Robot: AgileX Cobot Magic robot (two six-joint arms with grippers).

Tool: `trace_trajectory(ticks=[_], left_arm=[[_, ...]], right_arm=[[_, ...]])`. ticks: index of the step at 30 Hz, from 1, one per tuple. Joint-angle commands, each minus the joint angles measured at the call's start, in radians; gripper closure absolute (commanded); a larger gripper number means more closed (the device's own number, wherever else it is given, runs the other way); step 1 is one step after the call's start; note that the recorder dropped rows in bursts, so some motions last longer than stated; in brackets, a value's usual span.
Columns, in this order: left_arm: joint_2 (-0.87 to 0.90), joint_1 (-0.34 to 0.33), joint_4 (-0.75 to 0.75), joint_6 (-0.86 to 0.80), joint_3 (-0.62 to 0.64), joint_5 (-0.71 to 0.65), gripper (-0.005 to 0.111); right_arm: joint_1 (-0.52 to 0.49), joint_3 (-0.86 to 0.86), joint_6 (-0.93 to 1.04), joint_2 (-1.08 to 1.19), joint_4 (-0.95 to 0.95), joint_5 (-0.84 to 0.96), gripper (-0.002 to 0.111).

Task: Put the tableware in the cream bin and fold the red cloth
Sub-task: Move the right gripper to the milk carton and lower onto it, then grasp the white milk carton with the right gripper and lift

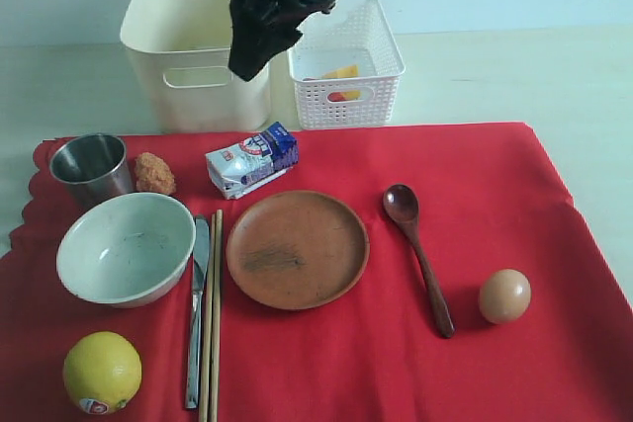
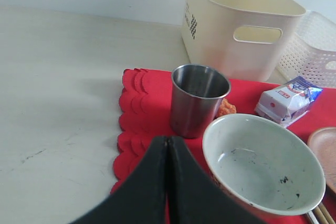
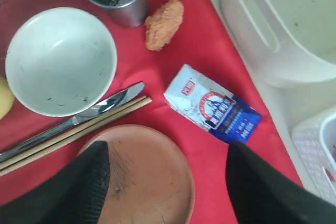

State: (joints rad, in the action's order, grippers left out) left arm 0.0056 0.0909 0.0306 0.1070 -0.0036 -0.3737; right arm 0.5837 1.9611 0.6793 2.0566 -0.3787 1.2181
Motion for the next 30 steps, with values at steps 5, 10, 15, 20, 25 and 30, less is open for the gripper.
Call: trace_trajectory(ticks=[5, 10, 15, 20, 25, 30], left_arm=[[-0.006, -0.001, 0.007, 0.002, 0.004, 0.008, 0.107], [-0.006, -0.001, 0.007, 0.002, 0.004, 0.008, 0.107], [-0.006, -0.001, 0.007, 0.002, 0.004, 0.008, 0.107], [-0.006, -0.001, 0.007, 0.002, 0.004, 0.008, 0.107], [-0.006, -0.001, 0.007, 0.002, 0.004, 0.008, 0.107], [-0.006, -0.001, 0.007, 0.002, 0.004, 0.008, 0.107]], right_arm=[[0.051, 0.009, 0.365, 0.111, 0.038, 0.003, 0.046], [0.051, 0.009, 0.464, 0.175, 0.042, -0.047, 0.046], [0.051, 0.009, 0.462, 0.232, 0.066, -0.204, 0.035], [0.051, 0.009, 0.462, 0.274, 0.1, -0.29, 0.037], [0.051, 0.009, 0.453, 0.307, 0.136, -0.33, 0.037], [0.051, 0.009, 0.453, 0.335, 0.136, -0.363, 0.037]])
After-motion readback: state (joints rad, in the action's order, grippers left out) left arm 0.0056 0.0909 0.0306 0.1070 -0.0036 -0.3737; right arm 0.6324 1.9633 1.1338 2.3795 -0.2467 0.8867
